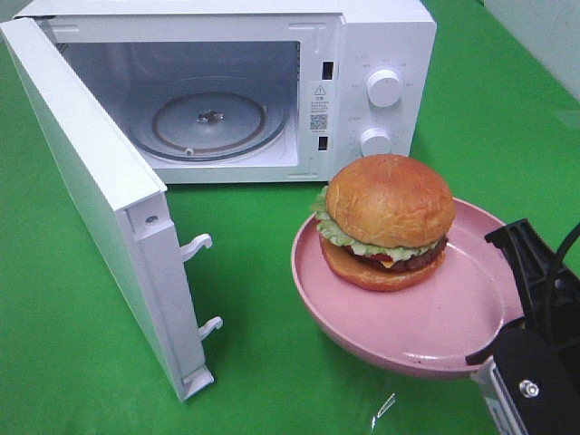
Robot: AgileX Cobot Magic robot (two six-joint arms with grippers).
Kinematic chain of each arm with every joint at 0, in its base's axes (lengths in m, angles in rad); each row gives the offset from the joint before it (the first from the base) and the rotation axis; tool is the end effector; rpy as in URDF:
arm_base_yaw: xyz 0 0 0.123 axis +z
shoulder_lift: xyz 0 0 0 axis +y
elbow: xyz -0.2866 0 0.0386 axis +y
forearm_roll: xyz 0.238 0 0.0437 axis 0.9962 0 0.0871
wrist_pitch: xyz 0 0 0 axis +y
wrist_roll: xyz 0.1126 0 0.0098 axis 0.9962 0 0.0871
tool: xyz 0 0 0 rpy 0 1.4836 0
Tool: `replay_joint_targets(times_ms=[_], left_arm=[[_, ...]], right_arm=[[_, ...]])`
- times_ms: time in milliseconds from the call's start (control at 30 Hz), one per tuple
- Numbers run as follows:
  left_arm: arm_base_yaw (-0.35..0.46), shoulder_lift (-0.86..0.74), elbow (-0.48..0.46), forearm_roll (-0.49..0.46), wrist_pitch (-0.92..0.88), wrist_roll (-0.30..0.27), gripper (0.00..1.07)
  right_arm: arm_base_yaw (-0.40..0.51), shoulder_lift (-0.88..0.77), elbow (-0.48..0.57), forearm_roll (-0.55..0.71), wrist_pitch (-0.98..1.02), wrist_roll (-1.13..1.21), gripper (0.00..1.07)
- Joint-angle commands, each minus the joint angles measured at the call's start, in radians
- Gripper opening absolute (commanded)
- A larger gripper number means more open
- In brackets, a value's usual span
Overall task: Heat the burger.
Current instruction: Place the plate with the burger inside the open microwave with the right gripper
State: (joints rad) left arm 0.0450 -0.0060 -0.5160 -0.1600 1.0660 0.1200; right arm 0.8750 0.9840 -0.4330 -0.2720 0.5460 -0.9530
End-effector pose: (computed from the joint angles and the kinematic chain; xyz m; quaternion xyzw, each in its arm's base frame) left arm -0.0009 -0.0158 0.2676 0.0359 0.8454 -0.0361 0.5317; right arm 0.1148 0.1128 0.2019 -0.8101 0.5086 -0.1104 0.2702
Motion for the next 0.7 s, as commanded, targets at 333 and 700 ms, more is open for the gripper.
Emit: replay_joint_targets(times_ms=[333,700], left_arm=[[-0.006,-0.016,-0.001,-0.001,0.000,0.000,0.96],[-0.006,-0.016,-0.001,-0.001,0.000,0.000,0.96]], right_arm=[[-0.183,0.018,-0.008,0.244,-0.167,-0.485,0.00],[-0.272,0.123,-0.008,0.523,-0.287,-0.867,0.00]])
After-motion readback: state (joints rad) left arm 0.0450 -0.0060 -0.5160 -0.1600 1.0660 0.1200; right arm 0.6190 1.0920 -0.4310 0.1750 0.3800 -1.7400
